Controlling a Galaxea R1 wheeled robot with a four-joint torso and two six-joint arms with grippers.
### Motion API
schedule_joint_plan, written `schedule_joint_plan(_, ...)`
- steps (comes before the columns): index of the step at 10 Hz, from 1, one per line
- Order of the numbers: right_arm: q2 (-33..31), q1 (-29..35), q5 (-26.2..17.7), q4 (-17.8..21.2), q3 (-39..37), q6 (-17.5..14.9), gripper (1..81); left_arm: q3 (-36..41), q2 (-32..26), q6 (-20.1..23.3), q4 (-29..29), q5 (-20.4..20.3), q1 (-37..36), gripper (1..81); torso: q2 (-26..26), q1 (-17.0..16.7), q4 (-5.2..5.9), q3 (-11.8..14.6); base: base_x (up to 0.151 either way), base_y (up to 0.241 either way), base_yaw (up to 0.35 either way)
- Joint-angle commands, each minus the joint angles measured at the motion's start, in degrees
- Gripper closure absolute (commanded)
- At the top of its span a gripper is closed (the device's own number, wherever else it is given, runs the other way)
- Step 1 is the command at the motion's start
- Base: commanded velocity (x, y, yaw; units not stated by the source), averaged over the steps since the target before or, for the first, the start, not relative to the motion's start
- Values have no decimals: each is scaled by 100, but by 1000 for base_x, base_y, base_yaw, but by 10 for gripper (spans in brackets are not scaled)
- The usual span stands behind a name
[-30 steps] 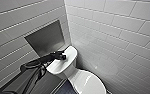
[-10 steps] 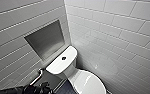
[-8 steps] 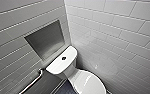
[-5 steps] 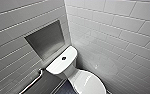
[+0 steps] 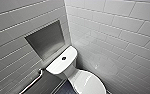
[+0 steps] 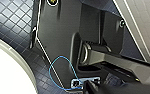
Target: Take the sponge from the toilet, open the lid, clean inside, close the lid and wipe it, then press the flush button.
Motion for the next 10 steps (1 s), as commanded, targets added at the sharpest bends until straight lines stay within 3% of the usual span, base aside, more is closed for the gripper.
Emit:
schedule_joint_plan(1, 55, -154, -507, -83, 36, -26, 811, -1419, 1187, 7, 294, 90, 704, 811, 0, 0, 0, 0, 0, 0, 0)
schedule_joint_plan(7, 371, -137, -551, -83, -430, -26, 811, -4057, 2963, -11, 207, 90, 1099, 811, -2, -6, 0, 2, 0, 0, 0)
schedule_joint_plan(10, 407, -163, -498, -74, -518, -26, 811, -4277, 3200, -20, 216, 126, 1153, 811, -2, -6, 0, 2, 0, 0, 0)
